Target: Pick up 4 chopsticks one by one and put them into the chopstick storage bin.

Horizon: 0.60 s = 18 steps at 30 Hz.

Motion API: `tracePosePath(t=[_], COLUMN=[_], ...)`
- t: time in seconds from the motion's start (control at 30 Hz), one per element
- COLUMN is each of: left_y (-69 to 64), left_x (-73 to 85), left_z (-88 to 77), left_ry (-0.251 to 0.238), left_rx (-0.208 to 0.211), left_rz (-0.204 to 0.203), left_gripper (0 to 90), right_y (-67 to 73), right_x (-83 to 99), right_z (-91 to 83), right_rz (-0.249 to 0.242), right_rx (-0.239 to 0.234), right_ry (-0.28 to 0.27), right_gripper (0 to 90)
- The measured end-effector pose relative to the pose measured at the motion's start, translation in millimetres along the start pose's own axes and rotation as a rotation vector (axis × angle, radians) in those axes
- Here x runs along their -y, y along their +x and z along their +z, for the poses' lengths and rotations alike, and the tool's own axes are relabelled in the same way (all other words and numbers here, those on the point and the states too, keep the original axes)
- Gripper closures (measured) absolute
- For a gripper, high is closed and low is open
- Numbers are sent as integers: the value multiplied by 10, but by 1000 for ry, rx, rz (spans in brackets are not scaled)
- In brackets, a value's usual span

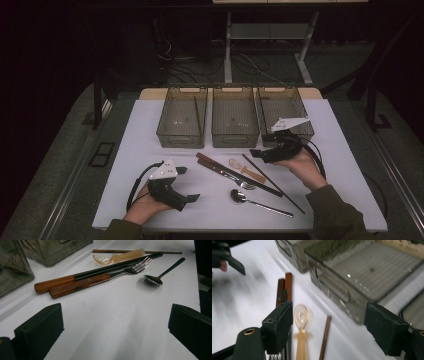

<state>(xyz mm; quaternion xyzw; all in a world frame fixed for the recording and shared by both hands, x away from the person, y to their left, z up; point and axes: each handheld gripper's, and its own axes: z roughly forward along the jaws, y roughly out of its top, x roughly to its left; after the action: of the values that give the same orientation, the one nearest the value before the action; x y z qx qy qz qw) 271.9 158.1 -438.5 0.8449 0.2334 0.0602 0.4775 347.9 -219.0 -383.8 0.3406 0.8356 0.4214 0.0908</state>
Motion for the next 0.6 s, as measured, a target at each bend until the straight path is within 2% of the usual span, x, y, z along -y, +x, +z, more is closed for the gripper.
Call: tracePosePath(t=[0.33, 0.6], left_y=[-2, -3], left_x=[0, -1], left_z=[1, -6], left_ry=[3, -5], left_rx=[-1, -4], left_rz=[-4, -8], left_gripper=[0, 0], right_y=[37, 63], right_x=[345, 580], right_z=[-237, -392], right_rz=[46, 49], right_rx=[29, 36], right_ry=[-18, -22], right_gripper=[301, 376])
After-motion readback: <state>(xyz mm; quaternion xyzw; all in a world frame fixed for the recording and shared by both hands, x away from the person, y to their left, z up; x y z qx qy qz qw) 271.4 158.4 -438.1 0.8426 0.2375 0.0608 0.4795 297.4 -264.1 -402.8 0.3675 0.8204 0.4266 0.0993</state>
